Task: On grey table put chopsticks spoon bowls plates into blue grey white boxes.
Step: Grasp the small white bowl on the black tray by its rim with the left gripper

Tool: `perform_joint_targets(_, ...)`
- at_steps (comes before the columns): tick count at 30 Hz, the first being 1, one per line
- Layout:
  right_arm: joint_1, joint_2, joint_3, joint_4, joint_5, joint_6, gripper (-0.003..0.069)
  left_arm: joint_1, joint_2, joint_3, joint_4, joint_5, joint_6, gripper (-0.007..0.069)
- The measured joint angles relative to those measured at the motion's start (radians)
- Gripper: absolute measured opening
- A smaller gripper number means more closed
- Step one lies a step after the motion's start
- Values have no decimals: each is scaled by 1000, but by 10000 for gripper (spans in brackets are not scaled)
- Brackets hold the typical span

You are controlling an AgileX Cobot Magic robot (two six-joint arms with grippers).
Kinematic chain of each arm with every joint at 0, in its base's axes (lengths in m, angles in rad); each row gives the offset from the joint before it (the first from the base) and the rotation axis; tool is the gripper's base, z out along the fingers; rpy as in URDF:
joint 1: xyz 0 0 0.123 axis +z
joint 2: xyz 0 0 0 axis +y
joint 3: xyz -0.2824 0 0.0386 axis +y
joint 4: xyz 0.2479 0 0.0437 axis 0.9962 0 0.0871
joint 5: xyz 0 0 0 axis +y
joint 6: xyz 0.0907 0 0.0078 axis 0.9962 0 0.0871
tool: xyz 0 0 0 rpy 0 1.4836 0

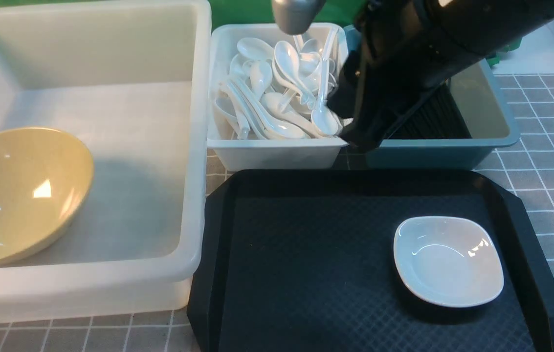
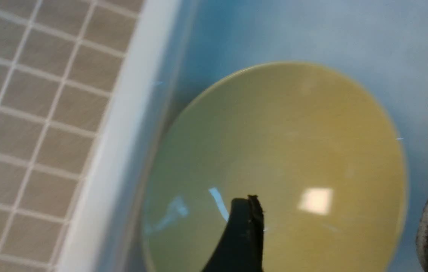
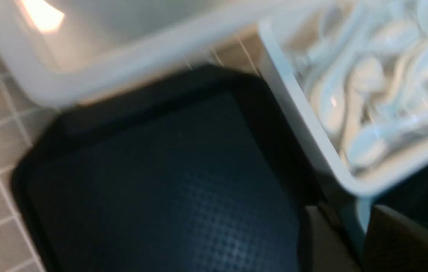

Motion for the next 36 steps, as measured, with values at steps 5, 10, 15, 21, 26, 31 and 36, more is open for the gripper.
perform_joint_targets(5,-3,-11,3,-92,111,117,216,-341,-41,-2,-33,7,42,370)
perform_joint_targets(10,-36,-107,98,-100,122,194,219,-742,31,-2,10,9,85,273)
perform_joint_targets(15,-108,-306,315,-108,128,277,222,-1003,173,-2,22,-83,122,240)
perform_joint_targets(21,-158,-557,572,-111,136,353,222,-1197,343,-2,25,-248,132,298)
perform_joint_targets(26,-159,-707,708,-111,139,403,223,-1270,445,-2,67,-375,129,448)
perform_joint_targets(31,-159,-814,751,-110,141,417,223,-1281,515,-2,81,-564,71,594)
perform_joint_targets(36,-159,-854,758,-110,142,417,223,-1281,569,-5,67,-706,-29,610)
